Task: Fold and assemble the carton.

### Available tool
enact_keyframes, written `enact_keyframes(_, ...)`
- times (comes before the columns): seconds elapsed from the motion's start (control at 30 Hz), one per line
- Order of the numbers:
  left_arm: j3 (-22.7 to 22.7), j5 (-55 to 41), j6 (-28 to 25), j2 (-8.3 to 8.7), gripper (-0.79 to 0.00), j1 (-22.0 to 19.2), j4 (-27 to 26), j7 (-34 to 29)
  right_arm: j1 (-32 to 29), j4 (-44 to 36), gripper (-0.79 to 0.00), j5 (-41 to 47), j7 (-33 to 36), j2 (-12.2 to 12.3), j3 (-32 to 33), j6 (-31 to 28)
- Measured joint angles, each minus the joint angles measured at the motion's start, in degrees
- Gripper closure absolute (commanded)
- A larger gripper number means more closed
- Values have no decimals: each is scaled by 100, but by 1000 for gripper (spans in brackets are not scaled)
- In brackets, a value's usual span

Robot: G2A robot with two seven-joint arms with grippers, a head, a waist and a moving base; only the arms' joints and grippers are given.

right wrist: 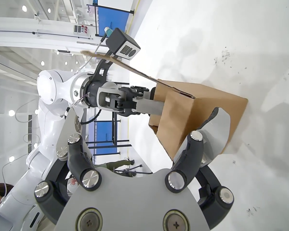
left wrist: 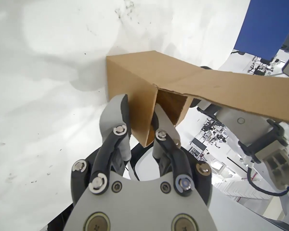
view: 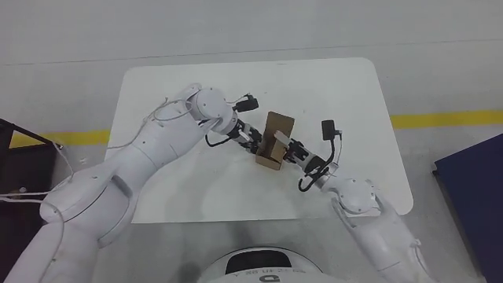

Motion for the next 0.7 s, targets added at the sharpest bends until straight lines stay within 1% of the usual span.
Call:
enact_keyframes(0.13,-20,120,94,-57,0,-70,24,-8,-66,-161,-785,-49,-43,15,89,-90)
enact_keyframes(0.27,-205,139,224,-6,0,-86,-8,135,-277,-447,-785,-26,-310,33,317,-502)
enact_keyframes(0.37,-365,195,374,91,0,-41,-129,180,-460,-564,-785,-6,-542,39,455,-902)
enact_keyframes(0.43,-443,319,603,173,0,-5,-266,141,-524,-573,-785,32,-604,38,486,-1074)
enact_keyframes(0.6,-569,846,1301,375,0,79,-822,109,-432,-601,-785,-78,-523,28,362,-1009)
enact_keyframes(0.7,-699,1035,1597,495,0,167,-1199,75,-354,-568,-785,-85,-473,18,276,-1013)
